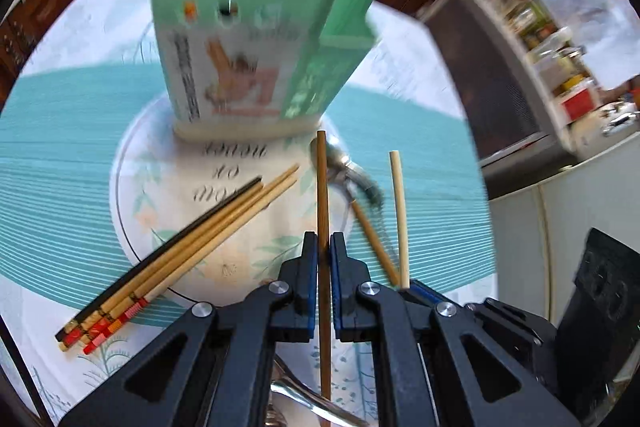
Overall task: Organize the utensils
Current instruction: 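Grasp a wooden chopstick with the left tool while the right tool holds its own, then lift both held chopsticks up toward the green holder with both tools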
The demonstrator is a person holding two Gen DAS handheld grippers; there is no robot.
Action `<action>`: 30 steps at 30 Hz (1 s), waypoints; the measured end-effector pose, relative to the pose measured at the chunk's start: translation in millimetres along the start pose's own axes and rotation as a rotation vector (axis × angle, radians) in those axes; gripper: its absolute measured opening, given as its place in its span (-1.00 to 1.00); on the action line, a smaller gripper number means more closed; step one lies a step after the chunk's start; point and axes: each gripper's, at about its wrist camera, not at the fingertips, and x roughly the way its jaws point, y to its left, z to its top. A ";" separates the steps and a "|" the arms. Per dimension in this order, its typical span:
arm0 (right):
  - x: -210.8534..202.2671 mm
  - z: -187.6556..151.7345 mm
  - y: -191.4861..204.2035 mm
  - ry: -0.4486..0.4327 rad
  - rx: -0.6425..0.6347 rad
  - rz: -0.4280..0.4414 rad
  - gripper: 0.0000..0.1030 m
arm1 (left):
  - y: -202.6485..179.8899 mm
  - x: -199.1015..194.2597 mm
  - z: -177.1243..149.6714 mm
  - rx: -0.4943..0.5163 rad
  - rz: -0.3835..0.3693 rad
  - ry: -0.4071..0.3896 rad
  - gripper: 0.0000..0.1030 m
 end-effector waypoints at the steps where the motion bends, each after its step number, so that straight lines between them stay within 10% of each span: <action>1: -8.4 -0.1 2.5 -0.028 -0.006 0.001 -0.88 | -1.6 -10.5 1.0 0.017 -0.002 -0.030 -0.93; 21: -117.2 126.2 129.8 -0.558 -0.232 -0.022 -0.89 | 20.0 -216.1 118.0 0.132 0.162 -0.500 -0.93; 30: -94.3 201.5 174.5 -0.748 -0.184 0.038 -0.89 | 16.1 -250.0 156.5 0.147 0.175 -0.620 -0.93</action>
